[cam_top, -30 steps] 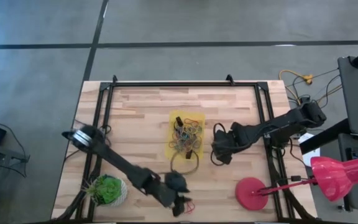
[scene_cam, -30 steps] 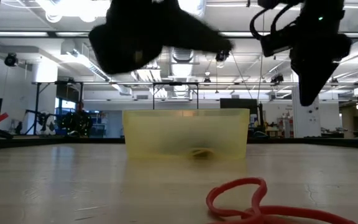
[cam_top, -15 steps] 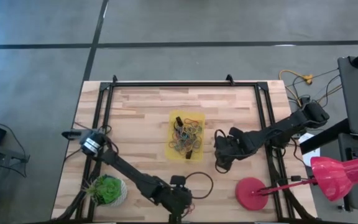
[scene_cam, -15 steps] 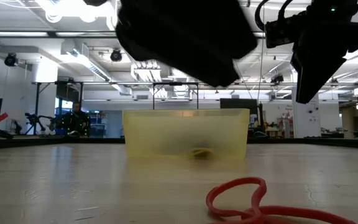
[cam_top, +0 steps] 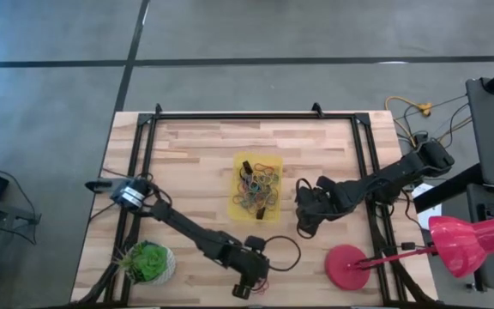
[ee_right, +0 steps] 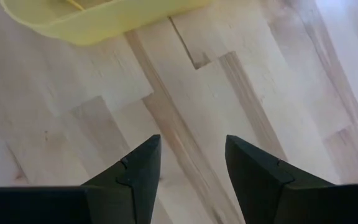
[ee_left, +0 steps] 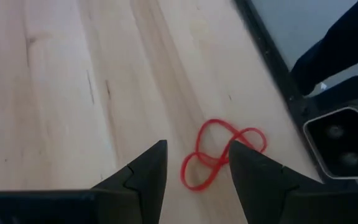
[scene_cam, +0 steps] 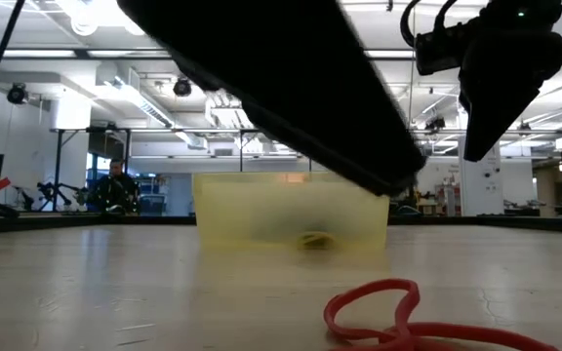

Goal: Pick and place rubber bands into bin
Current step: Put the red rubber band into the yellow bin

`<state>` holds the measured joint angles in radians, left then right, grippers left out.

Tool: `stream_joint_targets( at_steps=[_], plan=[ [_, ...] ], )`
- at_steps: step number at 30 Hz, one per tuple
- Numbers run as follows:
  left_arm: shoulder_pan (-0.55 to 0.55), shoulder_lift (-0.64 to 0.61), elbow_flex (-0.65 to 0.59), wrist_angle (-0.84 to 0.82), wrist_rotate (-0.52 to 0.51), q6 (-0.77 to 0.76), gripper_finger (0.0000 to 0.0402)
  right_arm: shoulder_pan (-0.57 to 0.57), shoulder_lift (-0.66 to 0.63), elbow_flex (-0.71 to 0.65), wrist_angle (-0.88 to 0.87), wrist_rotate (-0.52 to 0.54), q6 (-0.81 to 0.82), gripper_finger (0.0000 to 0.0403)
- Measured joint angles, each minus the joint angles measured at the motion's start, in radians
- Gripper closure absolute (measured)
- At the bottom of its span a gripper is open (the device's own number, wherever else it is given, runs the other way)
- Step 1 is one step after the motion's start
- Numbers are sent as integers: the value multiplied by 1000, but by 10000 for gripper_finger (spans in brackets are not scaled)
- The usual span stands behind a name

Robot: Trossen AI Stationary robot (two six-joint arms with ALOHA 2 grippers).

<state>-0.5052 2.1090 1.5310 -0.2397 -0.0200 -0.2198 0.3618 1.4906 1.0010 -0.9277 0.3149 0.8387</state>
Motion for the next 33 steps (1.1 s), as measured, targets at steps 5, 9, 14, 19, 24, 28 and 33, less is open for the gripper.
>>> stream_joint_targets(
  at_steps=[5,9,14,19,24,28,33],
  plan=[
    [1,28,2,37,20,-2,246,0,0,-2,-1,1,0,236],
    [1,52,0,46,16,-6,246,0,0,-2,-1,1,0,236],
    [5,52,0,34,11,22,251,0,0,-2,-2,2,-4,236],
    [6,52,-17,-7,25,27,294,0,0,-2,-1,2,-9,236],
    [6,48,-66,59,37,23,344,0,0,-3,-1,2,-15,236],
    [6,48,-66,60,41,17,375,0,0,-3,-2,13,-31,236],
    [8,32,-31,-41,42,-10,399,-3,0,-3,-3,28,-31,236]
  ],
)
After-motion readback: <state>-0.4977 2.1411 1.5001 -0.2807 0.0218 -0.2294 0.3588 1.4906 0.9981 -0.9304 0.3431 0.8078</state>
